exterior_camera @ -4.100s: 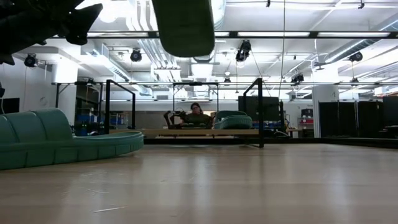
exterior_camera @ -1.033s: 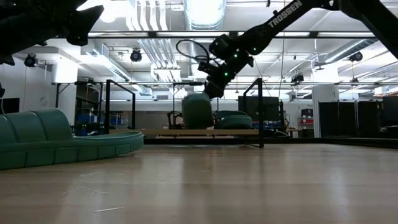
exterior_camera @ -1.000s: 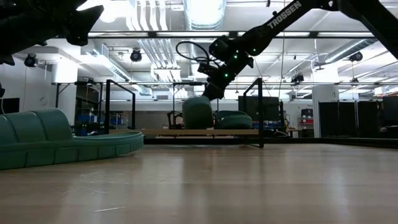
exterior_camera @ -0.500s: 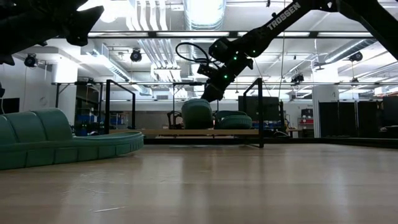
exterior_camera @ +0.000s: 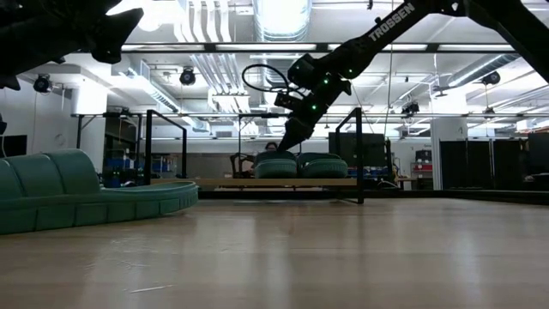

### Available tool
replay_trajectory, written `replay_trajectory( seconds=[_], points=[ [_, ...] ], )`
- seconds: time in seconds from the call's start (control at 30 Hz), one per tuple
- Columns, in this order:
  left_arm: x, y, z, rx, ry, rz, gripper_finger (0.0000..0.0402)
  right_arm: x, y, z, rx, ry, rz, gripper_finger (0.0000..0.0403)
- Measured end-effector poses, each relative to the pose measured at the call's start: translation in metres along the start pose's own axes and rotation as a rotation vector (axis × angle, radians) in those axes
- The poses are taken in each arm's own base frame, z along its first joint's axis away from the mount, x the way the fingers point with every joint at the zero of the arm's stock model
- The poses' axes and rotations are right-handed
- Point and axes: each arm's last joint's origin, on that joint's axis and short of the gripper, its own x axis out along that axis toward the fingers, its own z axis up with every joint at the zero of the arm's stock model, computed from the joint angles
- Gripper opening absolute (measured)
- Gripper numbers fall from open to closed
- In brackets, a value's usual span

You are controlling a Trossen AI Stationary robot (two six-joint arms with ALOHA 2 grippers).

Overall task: Pick and place slides into the shelf
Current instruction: Put the blue slide on the shelf

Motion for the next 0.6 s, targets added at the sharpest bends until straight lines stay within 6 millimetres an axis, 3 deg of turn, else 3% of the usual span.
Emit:
replay_trajectory(
  seconds=[0.43, 0.6],
  points=[
    [0.0, 0.0, 0.0, 0.0, 0.001, 0.0, 0.0268, -0.014, 0.003, 0.008, 0.006, -0.009, 0.002, 0.0169],
    [0.0, 0.0, 0.0, 0.0, 0.001, -0.001, 0.0268, -0.021, 0.016, 0.016, -0.024, 0.031, -0.002, 0.0184]
  ],
)
